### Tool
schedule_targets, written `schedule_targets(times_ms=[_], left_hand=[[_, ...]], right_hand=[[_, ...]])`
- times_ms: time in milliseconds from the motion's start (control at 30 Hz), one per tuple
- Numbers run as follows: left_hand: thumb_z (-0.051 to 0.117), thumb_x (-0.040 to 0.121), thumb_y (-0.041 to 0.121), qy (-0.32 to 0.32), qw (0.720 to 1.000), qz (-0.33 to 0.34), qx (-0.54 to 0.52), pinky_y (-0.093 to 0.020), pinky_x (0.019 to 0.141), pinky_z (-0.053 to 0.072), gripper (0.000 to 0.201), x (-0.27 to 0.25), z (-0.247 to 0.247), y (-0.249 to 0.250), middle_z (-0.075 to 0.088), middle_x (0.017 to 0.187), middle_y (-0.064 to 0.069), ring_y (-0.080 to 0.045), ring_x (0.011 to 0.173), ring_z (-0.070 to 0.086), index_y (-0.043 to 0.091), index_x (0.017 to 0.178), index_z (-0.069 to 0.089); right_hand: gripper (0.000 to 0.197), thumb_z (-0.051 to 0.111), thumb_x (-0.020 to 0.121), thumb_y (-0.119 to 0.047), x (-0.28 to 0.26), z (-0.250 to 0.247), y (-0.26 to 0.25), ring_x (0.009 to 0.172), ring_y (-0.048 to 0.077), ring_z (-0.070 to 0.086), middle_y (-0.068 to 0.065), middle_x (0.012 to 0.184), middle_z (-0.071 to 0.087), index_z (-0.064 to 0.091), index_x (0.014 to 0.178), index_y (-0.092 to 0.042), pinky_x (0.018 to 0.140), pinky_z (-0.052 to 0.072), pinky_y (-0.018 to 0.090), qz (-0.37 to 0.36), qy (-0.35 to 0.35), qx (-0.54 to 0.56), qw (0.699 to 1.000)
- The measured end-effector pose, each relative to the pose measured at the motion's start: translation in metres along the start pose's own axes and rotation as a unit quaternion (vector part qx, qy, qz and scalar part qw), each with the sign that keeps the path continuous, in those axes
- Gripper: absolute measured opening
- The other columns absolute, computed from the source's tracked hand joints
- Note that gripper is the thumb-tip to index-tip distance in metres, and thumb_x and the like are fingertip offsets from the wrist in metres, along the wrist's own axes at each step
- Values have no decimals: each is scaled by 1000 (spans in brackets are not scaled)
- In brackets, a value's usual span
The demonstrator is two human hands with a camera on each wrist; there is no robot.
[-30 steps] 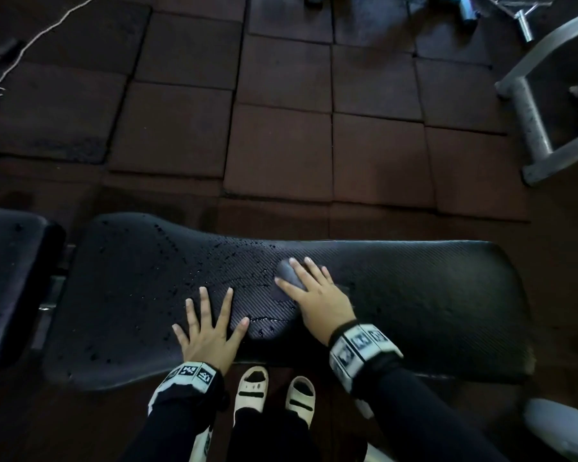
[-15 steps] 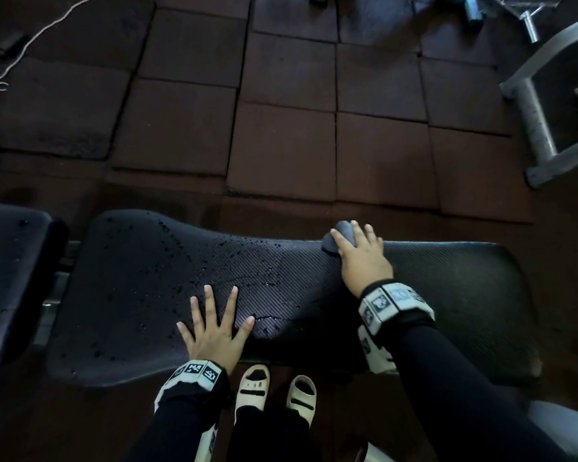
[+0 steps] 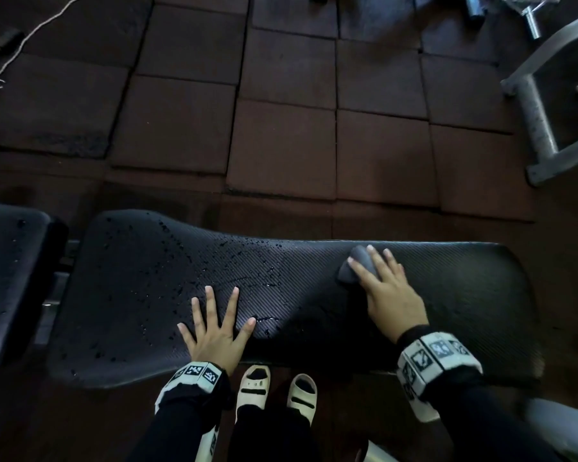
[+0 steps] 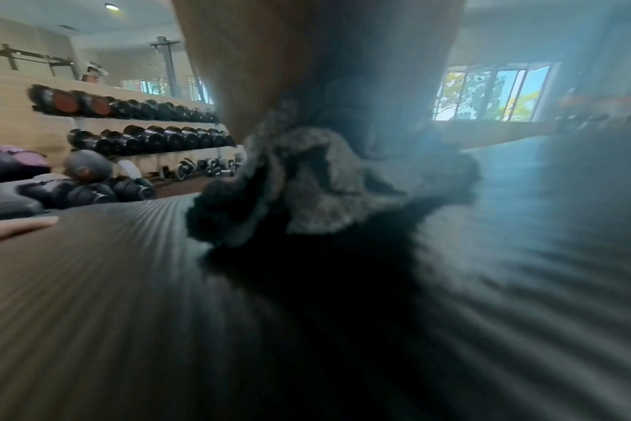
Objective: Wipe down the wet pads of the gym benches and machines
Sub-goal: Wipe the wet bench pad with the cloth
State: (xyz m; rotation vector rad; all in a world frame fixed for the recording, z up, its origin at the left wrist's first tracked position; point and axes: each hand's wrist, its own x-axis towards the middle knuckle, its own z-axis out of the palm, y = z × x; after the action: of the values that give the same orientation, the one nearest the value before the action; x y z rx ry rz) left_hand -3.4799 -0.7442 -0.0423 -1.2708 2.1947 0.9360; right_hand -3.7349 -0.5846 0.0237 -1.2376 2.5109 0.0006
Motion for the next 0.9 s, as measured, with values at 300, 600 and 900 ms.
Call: schedule_targets(times_ms=[300, 600, 900], left_hand=[[-12, 61, 86, 21, 1000, 12, 9, -56, 111, -16, 75, -2, 1, -2, -50, 138, 19, -12, 131, -43, 61, 131, -27], [-8, 68, 88, 36, 994, 83, 65, -59, 113, -8, 80, 2, -11, -40, -30, 152, 17, -9, 139, -30, 56, 142, -7], [-8, 63, 87, 12, 994, 81, 73, -55, 110, -17, 82, 7, -13, -42, -42, 142, 23, -2, 129, -43, 56, 138, -17]], right_hand=[[56, 35, 96, -13, 52, 12, -72, 144, 31, 1, 8, 158, 5, 23, 147, -32, 115, 1, 42, 3, -42, -9, 999], [57, 35, 78, -19, -49, 38, -50, 127, 36, 45, 14, 140, 46, 48, 133, -27, 107, 31, 45, 12, 0, -32, 999], [52, 29, 91, -33, -77, 30, -15, 138, 37, 25, 16, 150, 31, 43, 139, -19, 110, 19, 49, 194, 94, 11, 976]])
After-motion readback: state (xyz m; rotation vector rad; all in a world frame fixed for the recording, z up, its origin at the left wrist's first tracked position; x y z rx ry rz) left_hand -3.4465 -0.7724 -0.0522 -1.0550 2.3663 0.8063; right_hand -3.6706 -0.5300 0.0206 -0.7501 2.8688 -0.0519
